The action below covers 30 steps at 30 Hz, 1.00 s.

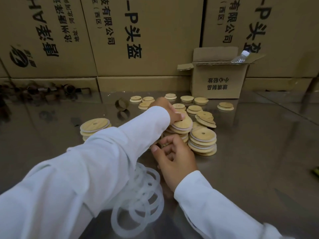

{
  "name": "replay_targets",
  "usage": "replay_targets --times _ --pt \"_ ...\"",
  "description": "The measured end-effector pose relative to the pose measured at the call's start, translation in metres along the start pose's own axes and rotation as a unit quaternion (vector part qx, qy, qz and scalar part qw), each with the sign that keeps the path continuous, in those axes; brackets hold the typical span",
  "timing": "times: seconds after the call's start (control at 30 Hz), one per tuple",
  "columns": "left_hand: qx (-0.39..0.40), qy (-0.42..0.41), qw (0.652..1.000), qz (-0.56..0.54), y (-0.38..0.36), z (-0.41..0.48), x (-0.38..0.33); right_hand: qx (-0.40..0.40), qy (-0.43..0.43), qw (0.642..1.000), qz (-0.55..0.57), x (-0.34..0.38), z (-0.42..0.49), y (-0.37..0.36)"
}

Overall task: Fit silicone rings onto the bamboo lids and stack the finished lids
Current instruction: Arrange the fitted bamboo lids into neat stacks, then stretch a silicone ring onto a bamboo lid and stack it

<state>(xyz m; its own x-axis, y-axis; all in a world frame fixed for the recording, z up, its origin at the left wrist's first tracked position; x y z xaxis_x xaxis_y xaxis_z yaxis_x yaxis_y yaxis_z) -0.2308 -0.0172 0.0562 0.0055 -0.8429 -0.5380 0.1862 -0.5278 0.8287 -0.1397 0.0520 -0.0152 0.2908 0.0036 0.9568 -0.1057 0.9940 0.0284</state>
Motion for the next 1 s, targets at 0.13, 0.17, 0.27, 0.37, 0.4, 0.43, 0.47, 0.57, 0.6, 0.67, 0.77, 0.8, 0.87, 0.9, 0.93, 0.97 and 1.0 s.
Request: replay_targets --times 0.13,0.17,0.27,0.37,0.4,0.43,0.47,0.57,0.6,0.67,0.77,0.8,0.87,0.9,0.93,0.97,1.0 --pt "-0.02 -0.018 0.999 0.029 -0.003 0.002 0.002 0.002 0.008 1.0 -0.006 0.0 0.001 0.001" --pt "-0.041 -0.03 0.998 0.025 -0.002 -0.001 0.002 -0.004 0.015 1.0 -0.007 0.001 0.001 0.002" --pt "-0.117 -0.088 0.988 -0.045 0.013 -0.019 0.001 -0.034 0.036 0.999 -0.013 0.004 0.004 0.01" --pt "-0.144 -0.15 0.967 -0.144 0.035 -0.055 0.005 -0.069 0.065 0.995 -0.017 0.009 0.008 0.024" --pt "-0.148 -0.164 0.96 -0.173 0.041 -0.068 0.009 -0.083 0.073 0.994 -0.018 0.012 0.009 0.03" --pt "-0.15 -0.168 0.954 -0.196 0.046 -0.081 0.016 -0.1 0.079 0.992 -0.016 0.015 0.01 0.037" --pt "-0.146 -0.163 0.951 -0.217 0.048 -0.092 0.024 -0.12 0.085 0.989 -0.01 0.02 0.012 0.044" --pt "-0.095 -0.128 0.949 -0.272 0.038 -0.112 0.047 -0.189 0.111 0.976 0.014 0.038 0.026 0.071" --pt "-0.074 -0.117 0.949 -0.284 0.031 -0.114 0.053 -0.21 0.107 0.972 0.017 0.041 0.035 0.081" --pt "-0.041 -0.097 0.951 -0.29 0.02 -0.112 0.064 -0.244 0.06 0.968 0.013 0.037 0.057 0.102" --pt "-0.036 -0.08 0.957 -0.276 0.013 -0.103 0.076 -0.26 -0.055 0.964 -0.013 0.015 0.093 0.128" --pt "-0.036 -0.076 0.957 -0.277 0.011 -0.101 0.08 -0.262 -0.081 0.961 -0.031 0.008 0.103 0.134" --pt "-0.028 -0.058 0.956 -0.286 0.007 -0.096 0.087 -0.259 -0.121 0.956 -0.07 -0.007 0.118 0.143" --pt "-0.024 -0.046 0.955 -0.293 0.005 -0.093 0.091 -0.246 -0.143 0.954 -0.094 -0.014 0.123 0.145" --pt "-0.02 -0.032 0.952 -0.304 0.003 -0.091 0.095 -0.224 -0.168 0.952 -0.12 -0.021 0.127 0.146" --pt "-0.016 -0.017 0.948 -0.316 0.0 -0.088 0.099 -0.197 -0.195 0.95 -0.145 -0.029 0.129 0.145" --pt "-0.01 -0.004 0.945 -0.327 -0.002 -0.086 0.102 -0.171 -0.217 0.947 -0.165 -0.036 0.131 0.144"
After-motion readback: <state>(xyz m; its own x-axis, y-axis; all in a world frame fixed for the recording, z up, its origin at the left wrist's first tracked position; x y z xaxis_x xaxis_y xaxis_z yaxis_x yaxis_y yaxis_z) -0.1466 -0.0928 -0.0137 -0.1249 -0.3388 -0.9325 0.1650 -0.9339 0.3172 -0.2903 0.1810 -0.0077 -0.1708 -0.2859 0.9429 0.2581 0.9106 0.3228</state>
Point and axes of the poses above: each hand's wrist, its own z-axis towards the middle knuckle, its own y-axis out of the back of the hand, x = y × z, the point moved 6 cm from there along z, towards the middle knuckle, and after that the axes turned 12 degrees about z, right-handed, at the moved point
